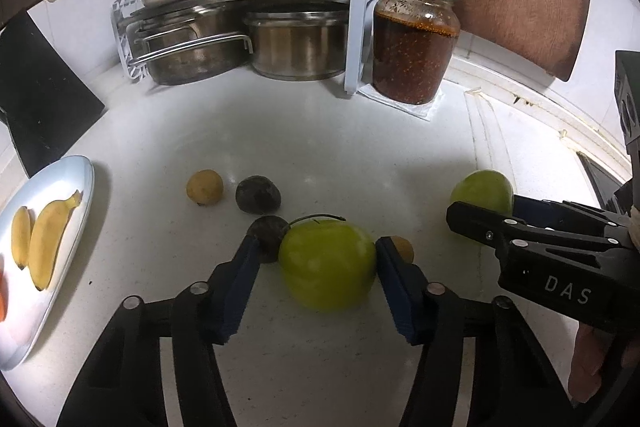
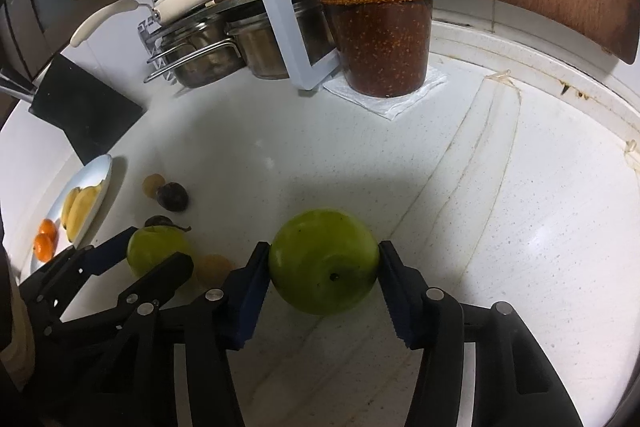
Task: Organize fruits
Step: 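Grasp and lift a green apple with each tool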
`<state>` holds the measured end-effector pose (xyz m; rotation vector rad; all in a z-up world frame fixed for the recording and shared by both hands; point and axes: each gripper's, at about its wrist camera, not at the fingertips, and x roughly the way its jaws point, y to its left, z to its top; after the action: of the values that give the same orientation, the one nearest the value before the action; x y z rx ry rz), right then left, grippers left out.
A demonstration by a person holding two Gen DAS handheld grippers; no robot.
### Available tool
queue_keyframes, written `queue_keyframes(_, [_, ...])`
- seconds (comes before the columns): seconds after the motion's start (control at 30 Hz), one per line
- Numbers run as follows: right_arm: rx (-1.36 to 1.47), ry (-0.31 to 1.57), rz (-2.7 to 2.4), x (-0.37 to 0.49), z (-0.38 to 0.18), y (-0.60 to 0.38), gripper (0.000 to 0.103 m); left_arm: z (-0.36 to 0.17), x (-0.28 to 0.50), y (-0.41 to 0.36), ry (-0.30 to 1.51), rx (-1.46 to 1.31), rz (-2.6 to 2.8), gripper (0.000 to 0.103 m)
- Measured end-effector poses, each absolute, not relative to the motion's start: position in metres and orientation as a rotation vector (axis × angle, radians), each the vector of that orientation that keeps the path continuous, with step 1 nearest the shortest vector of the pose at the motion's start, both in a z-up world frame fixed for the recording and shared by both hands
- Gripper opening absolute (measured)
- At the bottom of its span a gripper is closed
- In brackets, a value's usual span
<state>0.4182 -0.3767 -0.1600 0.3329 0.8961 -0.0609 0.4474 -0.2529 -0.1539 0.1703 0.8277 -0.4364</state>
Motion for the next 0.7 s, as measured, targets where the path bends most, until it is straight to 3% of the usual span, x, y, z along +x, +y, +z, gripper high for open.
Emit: queue_keyframes(0.7, [0.341,0.877,-0.081,0.397,-0.145,-0.371,0.054,-0.130,0.422,-0.245,0.746,0.185,-0.405,0.048])
